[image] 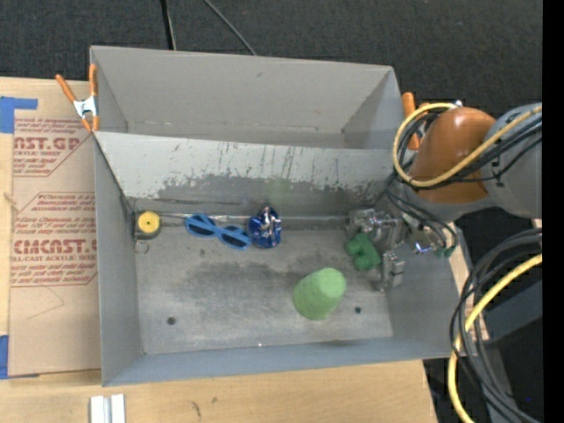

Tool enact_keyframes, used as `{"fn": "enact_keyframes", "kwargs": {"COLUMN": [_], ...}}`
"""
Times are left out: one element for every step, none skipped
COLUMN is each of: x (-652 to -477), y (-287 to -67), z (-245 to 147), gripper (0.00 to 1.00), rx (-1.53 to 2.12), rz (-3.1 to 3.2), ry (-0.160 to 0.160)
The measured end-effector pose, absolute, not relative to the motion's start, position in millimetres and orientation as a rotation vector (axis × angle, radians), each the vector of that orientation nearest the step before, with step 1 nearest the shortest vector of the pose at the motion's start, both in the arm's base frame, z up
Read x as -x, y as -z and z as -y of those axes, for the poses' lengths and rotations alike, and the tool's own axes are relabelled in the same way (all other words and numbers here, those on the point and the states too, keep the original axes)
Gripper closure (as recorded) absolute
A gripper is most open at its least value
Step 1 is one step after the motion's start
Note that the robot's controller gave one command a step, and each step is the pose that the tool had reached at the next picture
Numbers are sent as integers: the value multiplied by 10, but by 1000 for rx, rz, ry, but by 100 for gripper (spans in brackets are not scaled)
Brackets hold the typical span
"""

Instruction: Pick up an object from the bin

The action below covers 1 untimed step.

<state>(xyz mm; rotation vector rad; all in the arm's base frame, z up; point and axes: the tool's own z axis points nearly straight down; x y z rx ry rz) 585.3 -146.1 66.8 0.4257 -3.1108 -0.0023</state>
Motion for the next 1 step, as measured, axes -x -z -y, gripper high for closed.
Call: {"fn": "enact_keyframes", "kwargs": {"x": [-5869], "y": [-705], "z": [1458], "gripper": [100], "rx": [-428], "rz": [3114], "ry": [0]}}
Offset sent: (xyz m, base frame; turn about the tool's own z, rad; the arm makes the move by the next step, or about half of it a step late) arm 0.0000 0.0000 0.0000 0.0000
